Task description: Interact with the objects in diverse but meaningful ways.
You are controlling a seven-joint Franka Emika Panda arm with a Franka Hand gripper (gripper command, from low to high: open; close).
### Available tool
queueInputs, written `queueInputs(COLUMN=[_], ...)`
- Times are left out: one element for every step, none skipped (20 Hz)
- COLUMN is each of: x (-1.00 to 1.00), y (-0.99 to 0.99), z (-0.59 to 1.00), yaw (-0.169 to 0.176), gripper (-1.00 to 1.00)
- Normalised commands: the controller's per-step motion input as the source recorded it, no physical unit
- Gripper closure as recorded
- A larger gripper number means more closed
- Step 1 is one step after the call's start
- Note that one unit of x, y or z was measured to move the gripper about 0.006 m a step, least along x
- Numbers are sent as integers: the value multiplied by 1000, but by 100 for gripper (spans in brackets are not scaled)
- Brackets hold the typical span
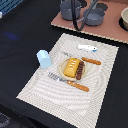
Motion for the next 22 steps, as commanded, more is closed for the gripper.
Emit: queueInputs(x=[-611,-574,-566,-549,-554,-580,-589,-620,-631,-637,-631,-629,-631,-623,-609,-557,-520,-520,-511,-523,-546,-569], y=[-540,-577,-603,-629,-631,-637,-634,-623,-611,-606,-609,-614,-637,-646,-669,-717,-746,-746,-749,-749,-726,-706], z=[0,0,-49,-114,-177,-214,-231,-260,-274,-271,-260,-237,-226,-214,-211,-194,-169,-174,-186,-206,-246,-266], yaw=[23,30,31,34,36,31,30,27,26,27,28,29,27,28,27,25,27,27,28,27,25,25], gripper=[-100,-100,-100,-100,-100,-100,-100,-100,-100,-100,-100,-100,-100,-100,-100,-100,-100,-100,-100,-100,-100,-100])
